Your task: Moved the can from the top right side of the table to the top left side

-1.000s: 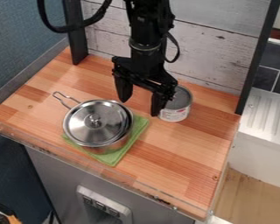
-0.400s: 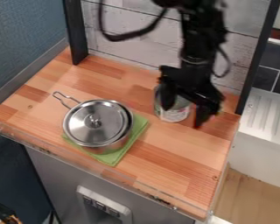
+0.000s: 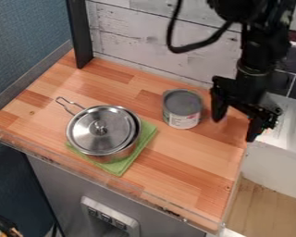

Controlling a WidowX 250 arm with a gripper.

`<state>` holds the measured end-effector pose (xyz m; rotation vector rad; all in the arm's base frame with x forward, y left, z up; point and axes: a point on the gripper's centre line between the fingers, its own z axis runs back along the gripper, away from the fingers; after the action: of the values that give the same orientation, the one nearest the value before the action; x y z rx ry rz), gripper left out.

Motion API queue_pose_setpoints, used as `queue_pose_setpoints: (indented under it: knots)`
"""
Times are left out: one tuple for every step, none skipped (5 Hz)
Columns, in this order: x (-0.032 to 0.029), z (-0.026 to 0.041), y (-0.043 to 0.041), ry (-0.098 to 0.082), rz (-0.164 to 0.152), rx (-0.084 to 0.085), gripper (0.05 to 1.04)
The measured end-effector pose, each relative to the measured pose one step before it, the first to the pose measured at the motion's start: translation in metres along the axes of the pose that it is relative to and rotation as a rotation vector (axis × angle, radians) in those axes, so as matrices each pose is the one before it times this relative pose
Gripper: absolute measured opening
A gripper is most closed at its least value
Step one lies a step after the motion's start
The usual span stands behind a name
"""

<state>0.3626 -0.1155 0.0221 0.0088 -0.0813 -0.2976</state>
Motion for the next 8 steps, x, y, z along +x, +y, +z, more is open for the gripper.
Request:
queue_pose_setpoints:
  knots:
    - [0.00882,-0.01018,0.02581,0.0122,0.0909,0.0006,1.0]
    - [-0.00497,-0.01214,0.03755,0.0378,0.1127,-0.0329,1.0]
    - [-0.0057,-0.00272,0.03768,0.0166,0.0889,-0.0161,1.0]
    - [-0.00828,0.00053,0.00986,0.0171,-0.009,-0.0037,1.0]
    - [-0.00784,0.00349,0.03284,0.0083,0.0488,0.0124,1.0]
    - [-0.00464,0.00254,0.03171,0.0085,0.046,0.0268,1.0]
    - [-0.00518,-0.00025,0.02618,0.0139,0.0364,0.0133,1.0]
    - [-0.00083,0.00647,-0.00012,-0.015,-0.0378,-0.0203,1.0]
